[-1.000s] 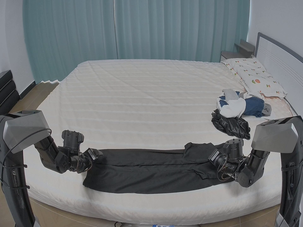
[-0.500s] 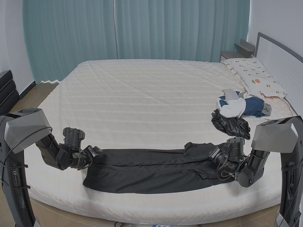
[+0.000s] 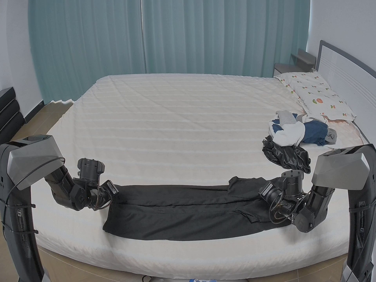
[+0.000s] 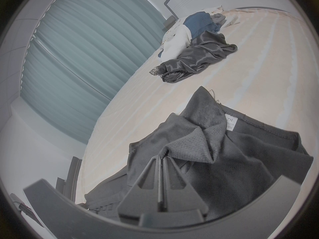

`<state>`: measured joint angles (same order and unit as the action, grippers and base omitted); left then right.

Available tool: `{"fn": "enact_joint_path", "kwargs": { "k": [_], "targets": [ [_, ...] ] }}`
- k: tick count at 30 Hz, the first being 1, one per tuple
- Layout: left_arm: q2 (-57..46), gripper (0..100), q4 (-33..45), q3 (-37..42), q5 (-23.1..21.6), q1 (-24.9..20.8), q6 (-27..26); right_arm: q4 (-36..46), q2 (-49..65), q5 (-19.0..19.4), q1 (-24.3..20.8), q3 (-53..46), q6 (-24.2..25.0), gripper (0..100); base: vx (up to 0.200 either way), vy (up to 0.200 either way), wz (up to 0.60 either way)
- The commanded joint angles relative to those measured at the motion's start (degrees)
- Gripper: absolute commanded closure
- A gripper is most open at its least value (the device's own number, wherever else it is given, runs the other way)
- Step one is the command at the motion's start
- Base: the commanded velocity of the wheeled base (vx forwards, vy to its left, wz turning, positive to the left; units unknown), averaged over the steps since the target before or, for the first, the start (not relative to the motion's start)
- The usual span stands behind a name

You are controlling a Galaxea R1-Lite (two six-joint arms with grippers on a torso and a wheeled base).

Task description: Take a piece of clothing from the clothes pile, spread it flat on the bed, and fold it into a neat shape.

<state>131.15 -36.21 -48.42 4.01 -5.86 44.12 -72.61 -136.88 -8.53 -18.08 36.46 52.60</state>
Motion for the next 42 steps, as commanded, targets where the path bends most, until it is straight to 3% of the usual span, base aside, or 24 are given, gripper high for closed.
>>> {"fn": "enact_joint_path", "kwargs": {
  "k": [1,10,18,20,25,30,36,42],
  "targets": [
    [0.0,100,-0.3,-0.1,0.8,-0.3,0.0,-1.3,0.0,0.1,0.1,0.2,-0.1,100,0.000,0.000,0.00],
    [-0.2,100,-0.4,-2.7,1.0,1.0,1.1,-5.7,0.2,0.6,1.9,2.0,-0.2,100,0.000,0.000,0.00],
    [-1.5,100,-0.4,-5.9,1.0,2.5,8.4,-10.4,-1.6,0.7,3.1,4.9,0.0,100,0.000,0.000,0.00],
    [-1.7,100,-1.1,-7.3,0.9,3.1,11.7,-14.9,-2.9,0.8,3.4,5.8,0.0,100,0.000,0.000,0.00],
    [-1.1,100,-8.9,-6.8,0.9,3.5,15.2,-17.2,-4.8,0.8,3.8,8.5,0.1,100,0.000,0.000,0.00],
    [-0.1,100,-15.8,-5.0,0.8,3.7,15.0,-17.2,-5.7,1.1,3.8,8.9,-0.2,100,0.000,0.000,0.00],
    [1.0,100,-18.1,-3.9,0.7,3.7,14.2,-17.2,-5.2,2.5,3.9,6.4,-0.5,100,0.000,0.000,0.00],
    [0.3,100,-18.3,0.7,0.4,3.7,5.5,-17.2,-2.4,6.4,5.1,0.5,-2.1,100,0.000,0.000,0.00]
  ]
}}
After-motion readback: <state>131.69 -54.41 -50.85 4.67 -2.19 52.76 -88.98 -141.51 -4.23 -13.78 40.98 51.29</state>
